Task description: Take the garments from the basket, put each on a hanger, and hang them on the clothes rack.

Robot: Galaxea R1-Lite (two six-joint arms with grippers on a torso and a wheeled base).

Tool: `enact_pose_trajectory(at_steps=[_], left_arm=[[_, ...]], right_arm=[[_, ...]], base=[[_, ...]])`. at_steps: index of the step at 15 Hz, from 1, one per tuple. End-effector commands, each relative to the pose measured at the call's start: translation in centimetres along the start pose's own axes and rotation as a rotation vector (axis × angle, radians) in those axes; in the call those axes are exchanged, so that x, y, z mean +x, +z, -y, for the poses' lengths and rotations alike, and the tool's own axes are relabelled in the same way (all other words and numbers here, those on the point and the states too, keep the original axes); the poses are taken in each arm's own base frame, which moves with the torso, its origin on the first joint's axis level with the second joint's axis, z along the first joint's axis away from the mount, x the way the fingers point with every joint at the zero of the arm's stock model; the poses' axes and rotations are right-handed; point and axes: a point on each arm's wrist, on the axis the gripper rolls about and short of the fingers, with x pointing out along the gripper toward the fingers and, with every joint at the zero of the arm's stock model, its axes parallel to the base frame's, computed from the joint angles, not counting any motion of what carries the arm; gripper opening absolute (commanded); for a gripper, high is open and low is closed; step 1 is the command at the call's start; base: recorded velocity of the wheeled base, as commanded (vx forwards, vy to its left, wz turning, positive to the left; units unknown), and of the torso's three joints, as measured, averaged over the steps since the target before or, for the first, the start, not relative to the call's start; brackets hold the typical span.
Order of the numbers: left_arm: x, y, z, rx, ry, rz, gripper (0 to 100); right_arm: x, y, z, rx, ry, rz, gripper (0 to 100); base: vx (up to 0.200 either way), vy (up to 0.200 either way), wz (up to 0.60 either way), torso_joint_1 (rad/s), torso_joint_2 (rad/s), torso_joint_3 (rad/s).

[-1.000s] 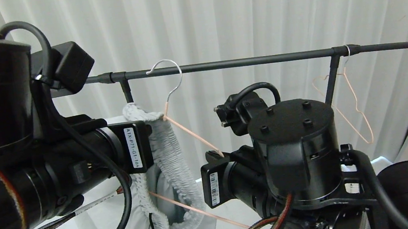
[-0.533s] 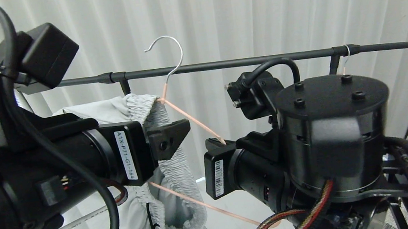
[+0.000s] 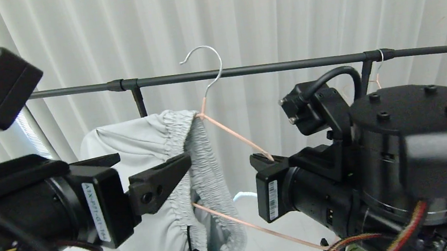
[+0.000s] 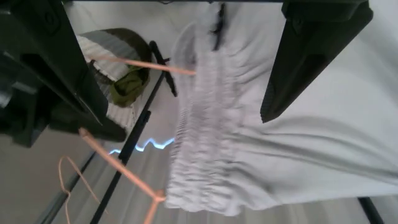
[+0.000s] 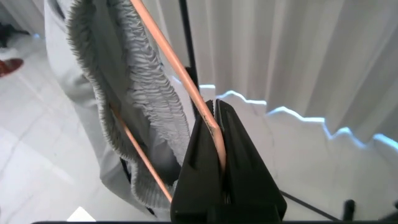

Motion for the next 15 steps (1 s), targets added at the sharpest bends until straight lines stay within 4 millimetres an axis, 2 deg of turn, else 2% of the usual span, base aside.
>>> enact_pose_trajectory(at_steps=[1,3,4,6,7,9,12,15], left_arm=[[-2.1,-1.0,-1.4,0.036,-0.045,0.016,100],[-3.5,-1.6,-2.1,0.108,-0.211,0.014,100],[-3.5,-2.0,-2.3,0.149,-0.244,0.003,100],[-2.9,-2.7,-2.4,0.255,-0.239,-0.020,100],[-2.6,-2.9,-2.3,0.274,-0.236,-0.034,100],[-1.3,-4.4,-1.9,0.312,-0.256,-0.112,100],[-0.8,-4.8,-1.4,0.314,-0.367,-0.154,100],[-0.8,-6.1,-1.4,0.319,-0.466,-0.209,100]], right_arm=[[-2.7,-0.1,1.9,-0.013,-0.007,-0.003,0],[-4.2,-0.8,3.4,-0.039,-0.022,-0.015,0],[-5.1,-1.3,4.1,-0.052,-0.022,-0.020,0],[-6.7,-2.4,5.4,-0.083,-0.017,-0.031,0],[-7.1,-2.6,5.6,-0.089,-0.013,-0.029,0],[-9.1,-4.0,6.7,-0.150,0.019,-0.046,0],[-11.1,-5.4,7.1,-0.207,0.118,-0.079,0],[-12.2,-6.0,6.4,-0.232,0.192,-0.095,0]], base=[[0.000,0.000,0.00,0.000,0.00,0.000],[0.000,0.000,0.00,0.000,0.00,0.000],[0.000,0.000,0.00,0.000,0.00,0.000],[0.000,0.000,0.00,0.000,0.00,0.000],[0.000,0.000,0.00,0.000,0.00,0.000],[0.000,0.000,0.00,0.000,0.00,0.000],[0.000,0.000,0.00,0.000,0.00,0.000],[0.000,0.000,0.00,0.000,0.00,0.000]])
